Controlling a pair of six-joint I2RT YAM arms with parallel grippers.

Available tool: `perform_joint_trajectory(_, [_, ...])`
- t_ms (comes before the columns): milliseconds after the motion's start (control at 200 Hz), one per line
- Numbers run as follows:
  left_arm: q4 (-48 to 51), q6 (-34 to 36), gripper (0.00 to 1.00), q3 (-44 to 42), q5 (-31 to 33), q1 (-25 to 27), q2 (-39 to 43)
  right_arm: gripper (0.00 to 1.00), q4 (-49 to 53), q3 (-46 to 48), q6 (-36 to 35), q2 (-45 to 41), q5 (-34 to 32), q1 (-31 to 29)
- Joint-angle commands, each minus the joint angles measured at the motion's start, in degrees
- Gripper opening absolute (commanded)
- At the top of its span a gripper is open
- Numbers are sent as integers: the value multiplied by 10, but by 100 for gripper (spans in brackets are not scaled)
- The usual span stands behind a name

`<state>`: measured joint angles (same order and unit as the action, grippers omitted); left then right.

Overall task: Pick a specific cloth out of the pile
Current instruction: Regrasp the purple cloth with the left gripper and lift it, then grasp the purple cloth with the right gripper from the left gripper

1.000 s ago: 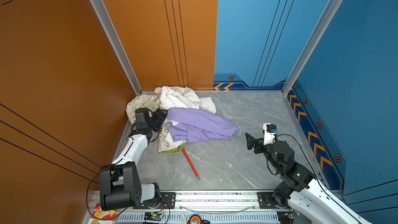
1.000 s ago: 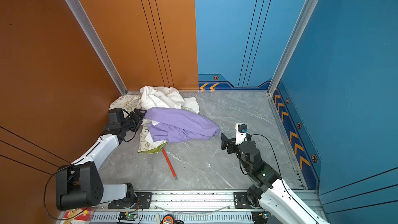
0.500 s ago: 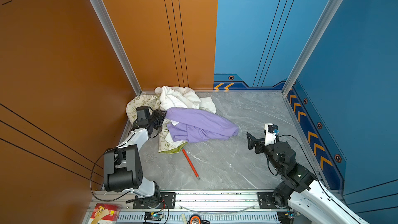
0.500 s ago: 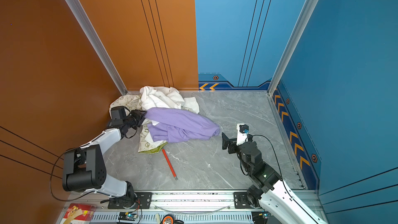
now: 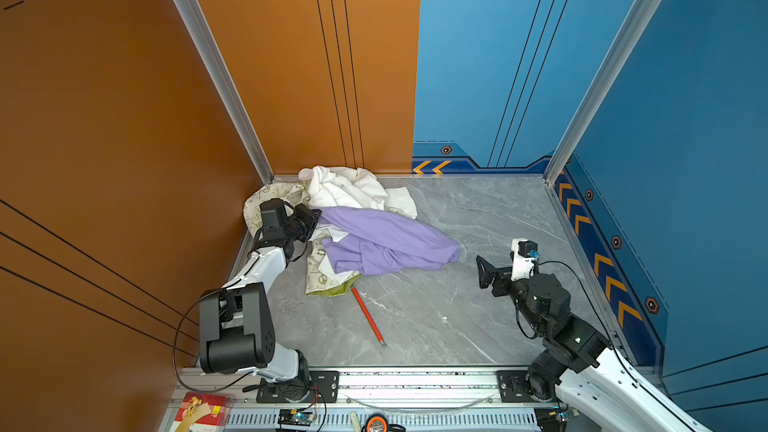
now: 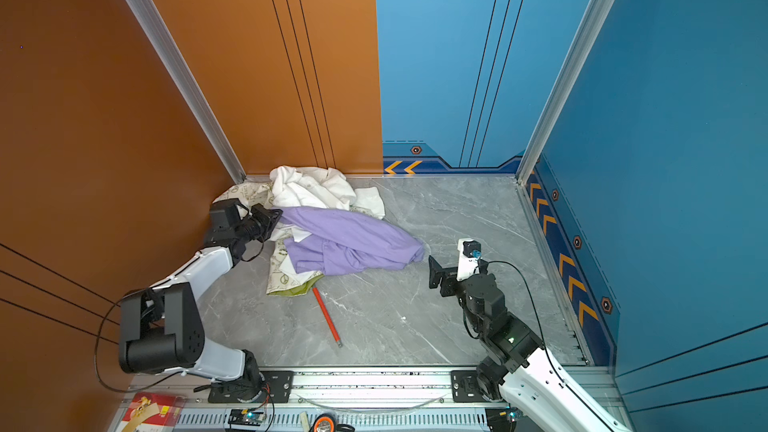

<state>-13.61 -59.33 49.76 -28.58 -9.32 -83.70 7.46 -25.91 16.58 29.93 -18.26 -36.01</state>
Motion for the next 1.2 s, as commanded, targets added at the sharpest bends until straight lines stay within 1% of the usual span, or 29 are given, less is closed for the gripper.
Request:
perform_joint_trajectory(0, [-23,26,0,32,-25,14,51,100,-1,6,12,-2,-12,-2])
perform_joint_trajectory(90, [-23,40,0,49,-39,32,75,100,-10,5,14,3,-1,-2])
perform_joint_trajectory(205, [-23,72,0,72,-68,66,99,100,-21,-4,19,16,26,-2])
perform_joint_trajectory(365, [-35,146,0,77,-113,139,125,100,-48,-25,22,53,102,-3])
perform_joint_trajectory(450, [-35,188,0,72,-143,180,124,100,-69,-37,21,78,141,-7])
perform_joint_trajectory(571, [-35,212,0,65,-176,229,112,100,-84,-61,10,120,168,-22])
perform_joint_trajectory(666, [-35,227,0,56,-183,264,107,98,-87,-83,-5,152,171,-38])
perform_joint_trajectory(691, [-35,233,0,53,-187,274,106,98,-89,-88,-9,160,169,-59])
perform_joint_trajectory(836, [-35,268,0,43,-201,322,104,96,-116,-108,-27,199,167,-94])
perform_joint_trajectory(1031, [-35,283,0,32,-196,357,106,91,-162,-126,-34,252,167,-127])
perform_joint_trajectory(1141, [-35,291,0,32,-187,373,108,89,-223,-129,-18,287,169,-138])
perform_joint_trajectory(1196, [-35,293,0,33,-185,379,108,85,-254,-133,-11,305,171,-142])
